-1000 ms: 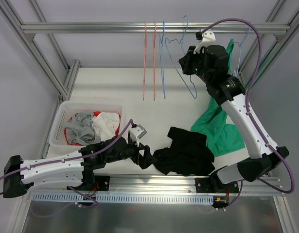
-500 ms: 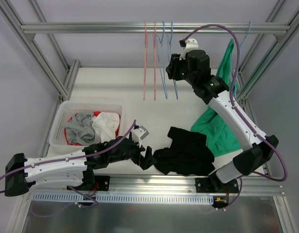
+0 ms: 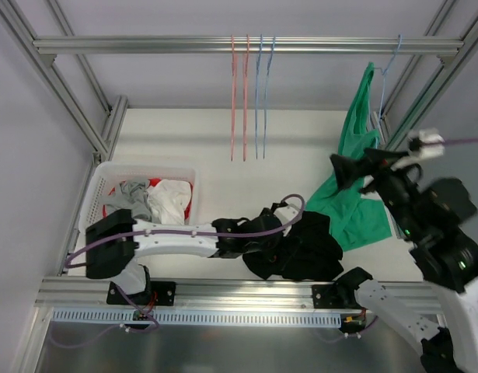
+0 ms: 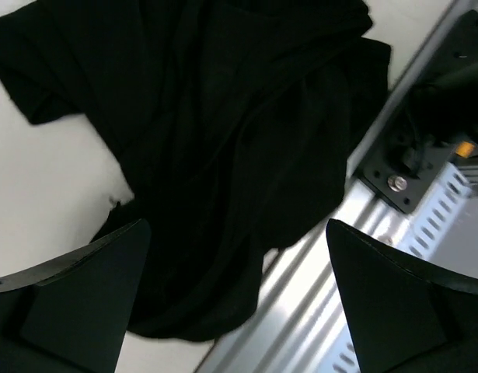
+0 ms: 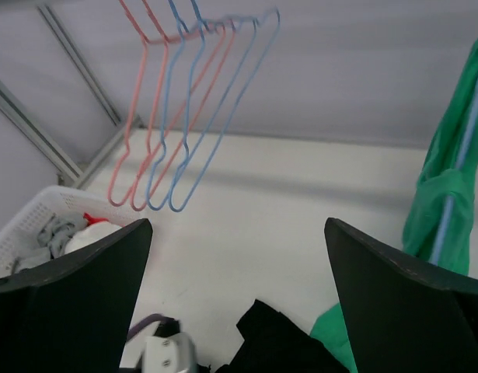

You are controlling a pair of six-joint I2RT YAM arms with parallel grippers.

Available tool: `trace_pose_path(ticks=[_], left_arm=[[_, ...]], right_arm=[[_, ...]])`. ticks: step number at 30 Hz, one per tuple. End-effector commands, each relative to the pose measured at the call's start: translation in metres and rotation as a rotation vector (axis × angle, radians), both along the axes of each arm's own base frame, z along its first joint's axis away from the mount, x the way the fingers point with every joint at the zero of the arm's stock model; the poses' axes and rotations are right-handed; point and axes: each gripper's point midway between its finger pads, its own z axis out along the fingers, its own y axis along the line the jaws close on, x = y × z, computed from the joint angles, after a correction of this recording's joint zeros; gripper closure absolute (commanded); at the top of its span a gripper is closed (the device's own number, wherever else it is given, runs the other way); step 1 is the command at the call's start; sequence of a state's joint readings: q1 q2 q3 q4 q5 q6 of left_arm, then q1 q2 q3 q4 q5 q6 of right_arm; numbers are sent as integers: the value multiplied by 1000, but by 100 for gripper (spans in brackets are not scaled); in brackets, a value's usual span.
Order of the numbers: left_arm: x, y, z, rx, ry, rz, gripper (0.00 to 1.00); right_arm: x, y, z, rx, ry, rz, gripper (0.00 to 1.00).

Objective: Remove the tank top from the hanger

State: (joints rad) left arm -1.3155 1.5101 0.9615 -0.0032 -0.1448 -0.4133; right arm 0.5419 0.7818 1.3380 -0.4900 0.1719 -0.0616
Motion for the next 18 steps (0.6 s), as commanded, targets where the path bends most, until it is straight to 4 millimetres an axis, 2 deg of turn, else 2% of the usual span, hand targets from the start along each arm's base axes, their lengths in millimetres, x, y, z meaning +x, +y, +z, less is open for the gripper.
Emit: trace_pose_path(ticks=[1, 2, 3, 4, 5, 6, 7, 9, 10, 13, 15, 16, 18], left_arm=[[17, -34, -14, 59, -74, -16, 1], [20, -41, -21, 74, -78, -19, 1], [21, -45, -46, 131, -71, -29, 1], [24, -56, -47, 128, -71, -30, 1], [24, -56, -56, 160, -62, -33, 1], [22, -54, -80, 220, -40, -33, 1], [24, -56, -83, 231, -37, -23, 3], [24, -50, -95, 270, -27, -2, 19], [27, -43, -100, 290, -38, 19, 47], [28, -35, -91, 303, -42, 44, 100], [31, -31, -65, 279, -69, 63, 100], [35, -22, -42, 258, -106, 93, 100], [39, -9, -21, 239, -142, 132, 100]], right_arm=[[-50, -33, -13, -39, -19, -5, 0], [-60, -38, -12, -35, -34, 1, 0], [-69, -43, -14, -42, -34, 11, 0], [-83, -47, -10, -26, -62, 30, 1], [-92, -49, -9, -21, -67, 43, 0], [-99, -50, -8, -19, -75, 58, 1], [-105, -49, -6, -13, -87, 84, 0], [-117, -53, -2, -2, -107, 96, 1], [-122, -55, 0, 6, -122, 100, 1], [-127, -57, 1, 16, -131, 103, 0], [-127, -58, 1, 17, -134, 98, 0], [-126, -59, 1, 15, -133, 95, 0], [-122, -60, -1, 8, -124, 80, 1]])
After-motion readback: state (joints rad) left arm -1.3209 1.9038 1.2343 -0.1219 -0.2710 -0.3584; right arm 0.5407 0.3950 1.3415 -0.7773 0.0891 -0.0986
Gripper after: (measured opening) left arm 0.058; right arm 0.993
